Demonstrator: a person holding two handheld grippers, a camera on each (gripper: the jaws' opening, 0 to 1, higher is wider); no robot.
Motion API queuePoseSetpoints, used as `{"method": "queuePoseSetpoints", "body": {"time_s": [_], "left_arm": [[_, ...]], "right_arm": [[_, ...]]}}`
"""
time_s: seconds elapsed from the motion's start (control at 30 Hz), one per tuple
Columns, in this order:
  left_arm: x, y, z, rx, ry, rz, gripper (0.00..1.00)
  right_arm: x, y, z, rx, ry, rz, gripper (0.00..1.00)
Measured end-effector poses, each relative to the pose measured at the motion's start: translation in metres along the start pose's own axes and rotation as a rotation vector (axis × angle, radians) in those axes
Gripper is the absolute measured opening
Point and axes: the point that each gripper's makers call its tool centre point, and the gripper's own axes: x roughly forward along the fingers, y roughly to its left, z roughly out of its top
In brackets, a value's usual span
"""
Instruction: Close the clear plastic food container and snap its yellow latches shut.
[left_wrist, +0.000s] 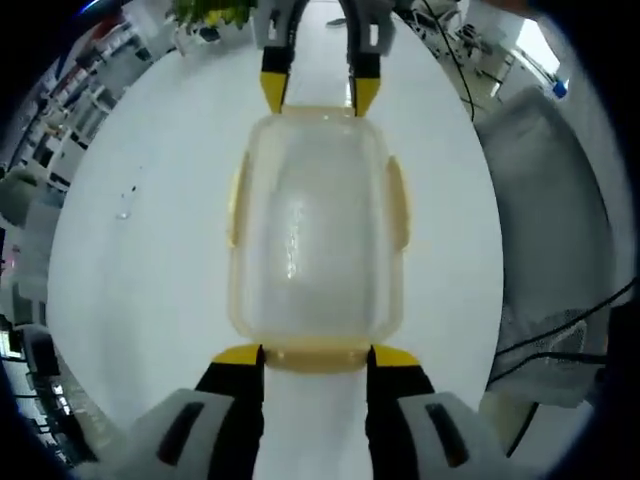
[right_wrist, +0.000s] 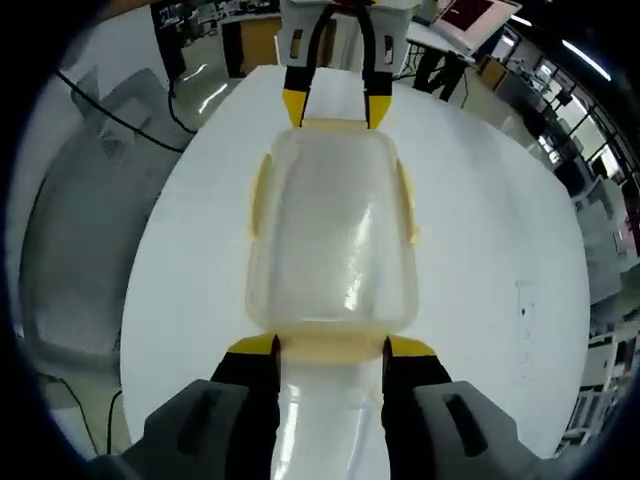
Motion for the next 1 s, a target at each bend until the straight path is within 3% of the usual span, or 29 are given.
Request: {"method": "queuePoseSetpoints", "body": {"time_s": [0.2,0.5,0.67,1.0], "left_arm": [[-0.008,0.003,0.022,0.015,0.000,0.033,0.34],[0.007,0.005,0.077,0.056,-0.021,0.063,0.34],[0.023,0.004,0.105,0.074,-0.062,0.050,0.34],[0.041,0.005,0.134,0.087,-0.076,0.030,0.34]], "right_arm": [[-0.021,-0.002,-0.013,-0.002,-0.010,-0.030,0.36],[-0.043,-0.001,-0.063,0.015,0.029,-0.059,0.36],[-0.050,0.003,-0.092,0.037,0.048,-0.055,0.36],[-0.052,0.008,-0.130,0.070,0.054,-0.039,0.36]]}}
